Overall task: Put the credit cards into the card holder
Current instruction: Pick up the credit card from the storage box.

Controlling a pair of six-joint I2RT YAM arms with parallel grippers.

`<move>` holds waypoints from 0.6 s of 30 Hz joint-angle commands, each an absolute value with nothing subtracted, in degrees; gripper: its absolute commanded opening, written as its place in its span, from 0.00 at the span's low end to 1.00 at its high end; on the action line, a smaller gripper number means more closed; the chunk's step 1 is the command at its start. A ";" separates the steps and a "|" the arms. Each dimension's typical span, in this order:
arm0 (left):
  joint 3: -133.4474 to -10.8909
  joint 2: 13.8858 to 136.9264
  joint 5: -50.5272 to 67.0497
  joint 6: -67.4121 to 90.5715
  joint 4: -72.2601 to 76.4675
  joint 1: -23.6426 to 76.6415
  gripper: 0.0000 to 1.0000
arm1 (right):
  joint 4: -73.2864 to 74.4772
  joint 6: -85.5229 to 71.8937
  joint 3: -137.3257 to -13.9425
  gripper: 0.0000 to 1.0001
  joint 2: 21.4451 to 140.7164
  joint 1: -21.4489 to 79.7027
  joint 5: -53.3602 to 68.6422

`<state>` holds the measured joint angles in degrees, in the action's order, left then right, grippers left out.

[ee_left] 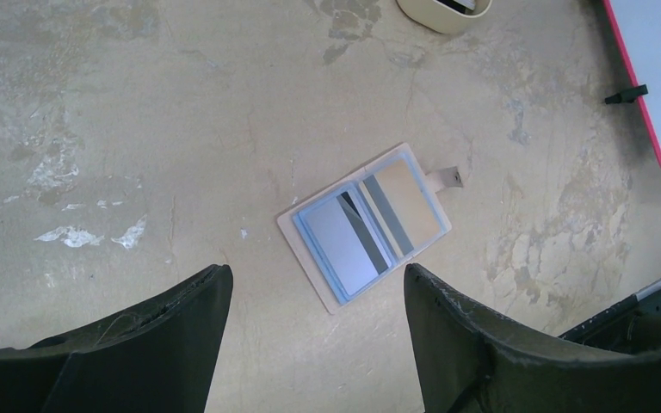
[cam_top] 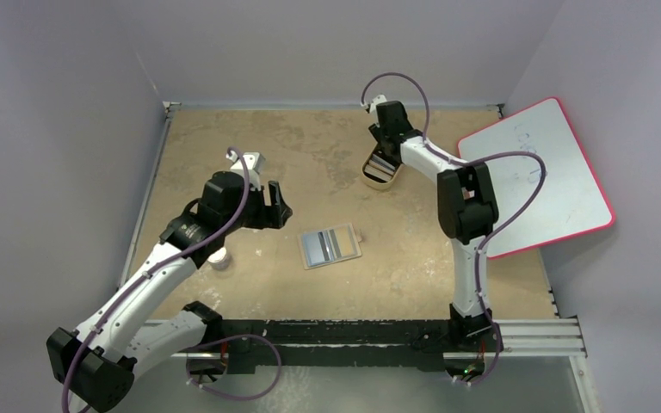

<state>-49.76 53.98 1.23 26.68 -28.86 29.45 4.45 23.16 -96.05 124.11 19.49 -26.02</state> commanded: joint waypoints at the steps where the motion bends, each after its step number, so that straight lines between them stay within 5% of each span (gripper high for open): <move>1: -49.95 54.36 1.57 25.18 -28.21 29.71 0.72 | 5.30 24.59 -99.48 0.59 124.34 19.51 -26.15; 18: -49.96 54.22 2.11 24.87 -28.30 29.71 0.72 | 6.78 26.86 -101.92 0.60 127.26 19.47 -25.82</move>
